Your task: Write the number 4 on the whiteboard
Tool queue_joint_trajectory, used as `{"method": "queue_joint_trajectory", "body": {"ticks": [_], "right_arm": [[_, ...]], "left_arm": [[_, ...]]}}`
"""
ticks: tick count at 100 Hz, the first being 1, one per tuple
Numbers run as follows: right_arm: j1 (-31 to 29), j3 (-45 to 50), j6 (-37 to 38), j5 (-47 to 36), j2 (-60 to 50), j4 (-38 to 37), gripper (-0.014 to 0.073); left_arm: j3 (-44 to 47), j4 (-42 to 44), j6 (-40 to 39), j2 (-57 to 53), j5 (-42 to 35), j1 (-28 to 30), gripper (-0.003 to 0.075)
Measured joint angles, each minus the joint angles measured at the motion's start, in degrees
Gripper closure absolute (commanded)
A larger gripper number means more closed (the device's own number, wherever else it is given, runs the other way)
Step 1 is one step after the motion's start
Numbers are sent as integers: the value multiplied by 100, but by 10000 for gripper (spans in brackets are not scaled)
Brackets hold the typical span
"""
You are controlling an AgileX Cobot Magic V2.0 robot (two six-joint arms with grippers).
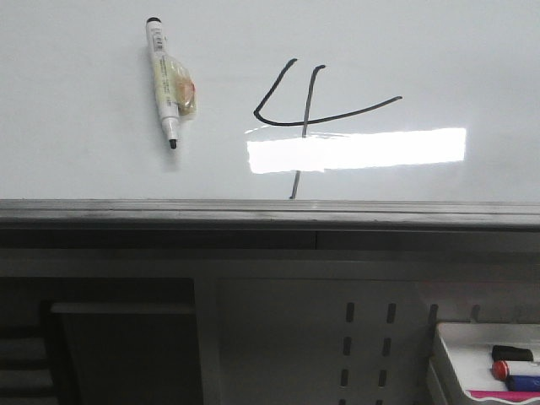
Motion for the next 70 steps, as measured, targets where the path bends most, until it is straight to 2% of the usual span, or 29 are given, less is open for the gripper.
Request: {"method": "queue_joint_trajectory", "body": {"ticks": [14, 26, 33, 40, 45, 55, 62, 70], "right_arm": [[0, 40, 0, -140, 0, -165, 658], [0, 393, 0, -1009, 0, -317, 658], [-68, 683, 405, -1665, 0, -748, 658], [-266, 1026, 1612, -2233, 0, -1675, 658], [-502, 1242, 2871, -2470, 0, -2458, 659], [-1087, 1585, 4868, -2399, 0, -3576, 659], [-1476, 1819, 5682, -2233, 0, -3951, 659], [-1846, 2056, 6076, -2063, 0, -4118, 659]], "left_arm": [[0, -9, -9, 0, 0, 0, 741], [0, -9, -9, 0, 0, 0, 741], [0, -9, -9, 0, 0, 0, 741], [0, -9, -9, 0, 0, 0, 741], [0, -9, -9, 0, 0, 0, 741], [0, -21, -9, 0, 0, 0, 741], [0, -21, -9, 0, 0, 0, 741], [0, -21, -9, 0, 0, 0, 741]]}}
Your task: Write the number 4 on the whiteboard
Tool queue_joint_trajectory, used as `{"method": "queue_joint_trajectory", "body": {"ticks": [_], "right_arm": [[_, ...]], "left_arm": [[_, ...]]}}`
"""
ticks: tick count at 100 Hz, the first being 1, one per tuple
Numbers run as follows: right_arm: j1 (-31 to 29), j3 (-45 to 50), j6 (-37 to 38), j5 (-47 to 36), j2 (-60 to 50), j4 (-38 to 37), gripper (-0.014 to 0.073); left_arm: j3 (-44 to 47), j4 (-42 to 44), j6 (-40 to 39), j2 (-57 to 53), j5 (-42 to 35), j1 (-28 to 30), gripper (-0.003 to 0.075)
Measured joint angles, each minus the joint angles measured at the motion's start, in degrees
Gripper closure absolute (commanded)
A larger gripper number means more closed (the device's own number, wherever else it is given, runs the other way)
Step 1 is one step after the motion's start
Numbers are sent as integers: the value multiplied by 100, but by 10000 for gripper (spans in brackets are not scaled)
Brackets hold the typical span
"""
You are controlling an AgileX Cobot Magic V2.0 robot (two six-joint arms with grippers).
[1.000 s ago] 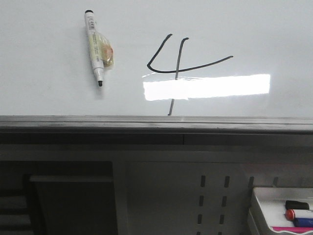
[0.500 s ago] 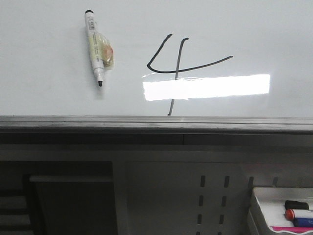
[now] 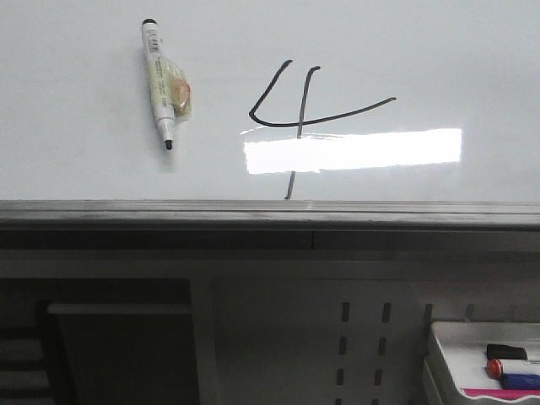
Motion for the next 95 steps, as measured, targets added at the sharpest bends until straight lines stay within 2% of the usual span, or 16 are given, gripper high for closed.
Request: {"method": "queue_joint_trajectory", "body": {"ticks": [17, 34, 95], "right_arm": [[-355, 149, 218, 414, 0, -109, 659], [-365, 149, 253, 1426, 0, -144, 659], [-365, 149, 253, 1468, 0, -144, 658]], "left_arm": [[0, 0, 0, 0, 0, 0, 741], [0, 0, 0, 0, 0, 0, 741], [0, 0, 0, 0, 0, 0, 741]]}}
